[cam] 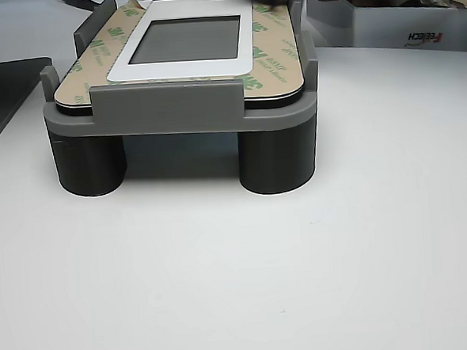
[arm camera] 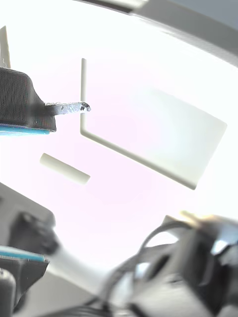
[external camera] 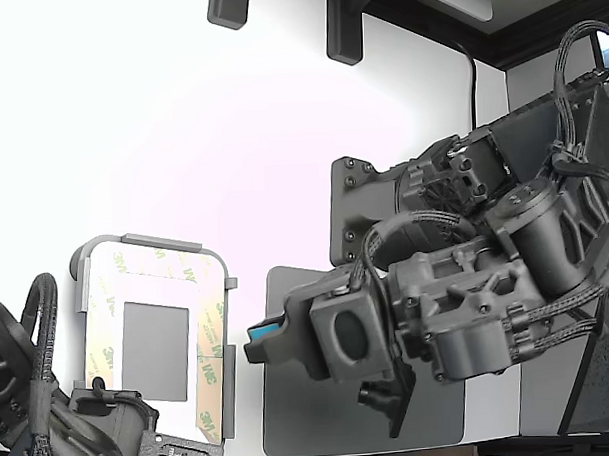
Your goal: Peel off protective film from adhesive tape.
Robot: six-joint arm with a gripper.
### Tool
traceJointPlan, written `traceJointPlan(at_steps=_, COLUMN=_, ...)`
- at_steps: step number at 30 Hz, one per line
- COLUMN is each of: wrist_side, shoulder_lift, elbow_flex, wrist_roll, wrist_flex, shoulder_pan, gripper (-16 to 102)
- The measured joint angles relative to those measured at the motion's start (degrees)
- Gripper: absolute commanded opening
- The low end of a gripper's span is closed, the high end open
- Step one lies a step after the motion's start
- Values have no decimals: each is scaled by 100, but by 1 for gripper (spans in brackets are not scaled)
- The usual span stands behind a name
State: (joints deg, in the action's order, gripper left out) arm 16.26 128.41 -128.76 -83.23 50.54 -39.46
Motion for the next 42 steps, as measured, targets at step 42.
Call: traceJointPlan(at_steps=42, wrist_side=-2584, shoulder_lift=3964, elbow_flex=-2382, wrist_roll=8534, wrist_flex=483, shoulder_pan=5212, gripper=100)
